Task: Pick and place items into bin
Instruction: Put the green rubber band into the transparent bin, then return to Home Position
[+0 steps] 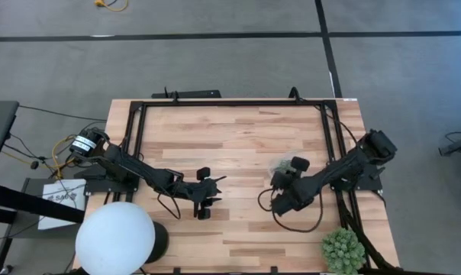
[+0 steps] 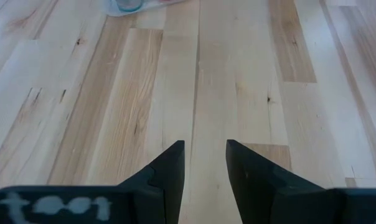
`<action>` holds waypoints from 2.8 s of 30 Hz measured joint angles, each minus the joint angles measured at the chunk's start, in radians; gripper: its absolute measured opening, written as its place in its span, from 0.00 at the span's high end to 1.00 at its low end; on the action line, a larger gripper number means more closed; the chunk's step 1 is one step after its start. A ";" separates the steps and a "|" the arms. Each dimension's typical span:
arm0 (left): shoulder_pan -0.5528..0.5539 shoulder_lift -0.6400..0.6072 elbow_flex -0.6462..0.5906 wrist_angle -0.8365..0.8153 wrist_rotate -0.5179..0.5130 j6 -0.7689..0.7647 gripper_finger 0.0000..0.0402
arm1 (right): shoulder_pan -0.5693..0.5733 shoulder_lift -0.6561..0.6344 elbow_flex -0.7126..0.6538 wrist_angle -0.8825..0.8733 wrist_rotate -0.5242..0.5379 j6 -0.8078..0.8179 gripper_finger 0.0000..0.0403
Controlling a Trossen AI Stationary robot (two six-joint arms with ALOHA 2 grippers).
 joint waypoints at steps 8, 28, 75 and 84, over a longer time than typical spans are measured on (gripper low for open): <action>0.000 0.000 0.000 0.000 0.000 0.000 0.73 | -0.054 0.008 -0.005 0.003 0.054 0.045 0.94; 0.000 0.000 0.000 0.001 0.000 -0.004 0.73 | -0.058 0.008 -0.005 0.009 -0.073 -0.161 0.82; 0.091 -1.475 -0.521 0.056 0.419 0.079 0.73 | -0.019 -1.551 -0.740 1.088 -0.309 -0.687 0.82; 0.092 -1.601 -0.562 0.112 0.508 0.028 0.73 | -0.049 -1.675 -0.790 1.124 -0.365 -0.741 0.82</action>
